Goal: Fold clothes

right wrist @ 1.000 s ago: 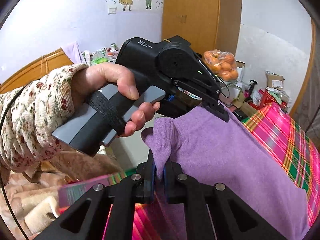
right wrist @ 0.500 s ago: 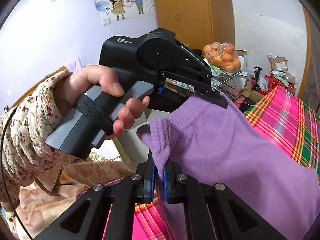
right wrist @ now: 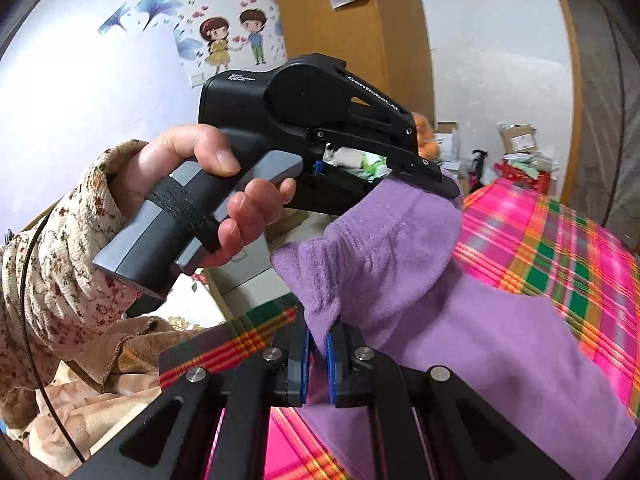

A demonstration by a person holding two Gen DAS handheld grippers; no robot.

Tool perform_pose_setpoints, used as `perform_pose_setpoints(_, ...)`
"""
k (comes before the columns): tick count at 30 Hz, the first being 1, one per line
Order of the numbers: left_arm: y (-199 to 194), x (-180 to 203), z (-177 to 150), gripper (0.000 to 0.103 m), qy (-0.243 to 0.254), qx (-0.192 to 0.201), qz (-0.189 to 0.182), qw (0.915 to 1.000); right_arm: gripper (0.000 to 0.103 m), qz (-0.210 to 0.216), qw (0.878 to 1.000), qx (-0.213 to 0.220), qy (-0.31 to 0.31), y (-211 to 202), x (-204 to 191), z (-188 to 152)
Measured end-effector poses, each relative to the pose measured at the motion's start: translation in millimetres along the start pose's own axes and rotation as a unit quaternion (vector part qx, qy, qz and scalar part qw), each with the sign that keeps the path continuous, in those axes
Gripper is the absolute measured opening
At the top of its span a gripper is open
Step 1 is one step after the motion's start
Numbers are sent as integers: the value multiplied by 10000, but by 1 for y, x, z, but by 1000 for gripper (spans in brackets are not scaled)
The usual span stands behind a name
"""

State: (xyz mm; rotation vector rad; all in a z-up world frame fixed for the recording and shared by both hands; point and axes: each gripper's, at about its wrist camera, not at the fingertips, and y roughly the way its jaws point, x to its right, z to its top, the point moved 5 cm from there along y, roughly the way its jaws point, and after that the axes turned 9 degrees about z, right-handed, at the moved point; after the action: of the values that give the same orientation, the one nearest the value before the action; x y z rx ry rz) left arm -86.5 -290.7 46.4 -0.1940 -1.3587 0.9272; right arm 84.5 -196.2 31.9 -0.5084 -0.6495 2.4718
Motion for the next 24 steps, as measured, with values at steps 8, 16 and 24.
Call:
perform_pose_setpoints(8,32,46,-25,15,298,-294,-13,9991,7,-209,9994,143,235,-42,10,-23)
perform_pose_setpoints(16,65,61,-45,15,315,-577,97,9978,7,-329,9981,155,506,-65,29,-47)
perform_pose_setpoints(24,100,80,-62,15,420,-821,158,9956,7,-522,9949,146,851,-89,54,-74)
